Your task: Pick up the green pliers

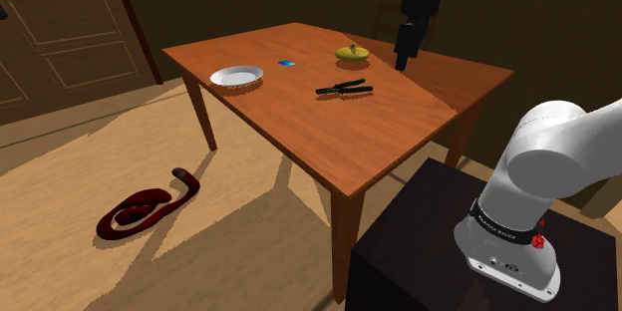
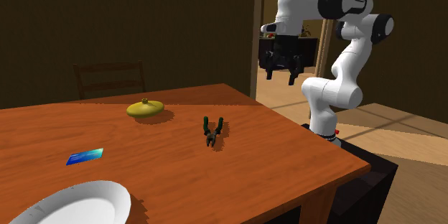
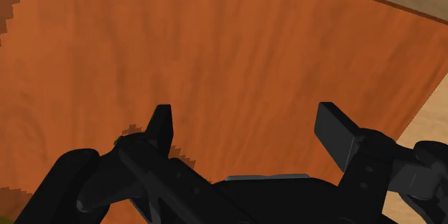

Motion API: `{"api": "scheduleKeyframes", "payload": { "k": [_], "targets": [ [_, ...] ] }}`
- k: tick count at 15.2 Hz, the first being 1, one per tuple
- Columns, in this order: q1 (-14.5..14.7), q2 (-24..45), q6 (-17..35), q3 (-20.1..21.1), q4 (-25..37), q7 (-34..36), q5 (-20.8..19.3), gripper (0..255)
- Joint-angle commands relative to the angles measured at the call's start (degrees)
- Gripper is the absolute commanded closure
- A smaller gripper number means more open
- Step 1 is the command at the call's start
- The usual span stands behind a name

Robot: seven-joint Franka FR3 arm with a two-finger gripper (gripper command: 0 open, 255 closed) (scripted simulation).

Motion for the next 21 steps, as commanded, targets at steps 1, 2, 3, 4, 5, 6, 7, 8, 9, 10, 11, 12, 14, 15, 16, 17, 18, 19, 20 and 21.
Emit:
{"api": "scheduleKeyframes", "payload": {
  "k": [1,2,3,4,5,6,7,8,9,10,11,12,14,15,16,17,18,19,20,21],
  "targets": [
    [0.0,0.0,0.0,0.0,0.0,0.0,0.0,0],
    [0.3,2.3,1.3,-0.7,0.7,-1.7,-0.7,0],
    [0.5,4.5,2.5,-1.4,1.4,-3.4,-1.4,0],
    [0.8,6.9,3.7,-2.0,2.2,-5.1,-2.0,0],
    [1.1,9.2,4.8,-2.6,3.1,-6.8,-2.6,0],
    [1.4,11.6,5.9,-3.2,4.1,-8.4,-3.1,0],
    [1.7,14.0,6.9,-3.8,5.1,-10.0,-3.6,0],
    [2.0,16.4,7.9,-4.3,6.3,-11.6,-4.0,0],
    [2.3,18.8,8.8,-4.8,7.4,-13.2,-4.4,0],
    [2.6,21.2,9.7,-5.2,8.7,-14.8,-4.8,0],
    [2.9,23.6,10.6,-5.6,10.0,-16.4,-5.0,0],
    [3.1,26.0,11.3,-5.9,11.4,-18.0,-5.3,0],
    [3.6,30.8,12.7,-6.5,14.4,-21.1,-5.7,0],
    [3.8,33.2,13.3,-6.8,15.9,-22.6,-5.8,0],
    [4.0,35.6,13.8,-6.9,17.6,-24.1,-5.9,0],
    [4.2,38.0,14.3,-7.1,19.2,-25.6,-6.0,0],
    [4.3,40.4,14.8,-7.2,21.0,-27.0,-6.1,0],
    [4.5,42.8,15.1,-7.2,22.8,-28.5,-6.2,0],
    [4.6,45.2,15.4,-7.2,24.6,-29.9,-6.3,0],
    [4.7,47.5,15.7,-7.2,26.5,-31.3,-6.3,0]
  ]
}}
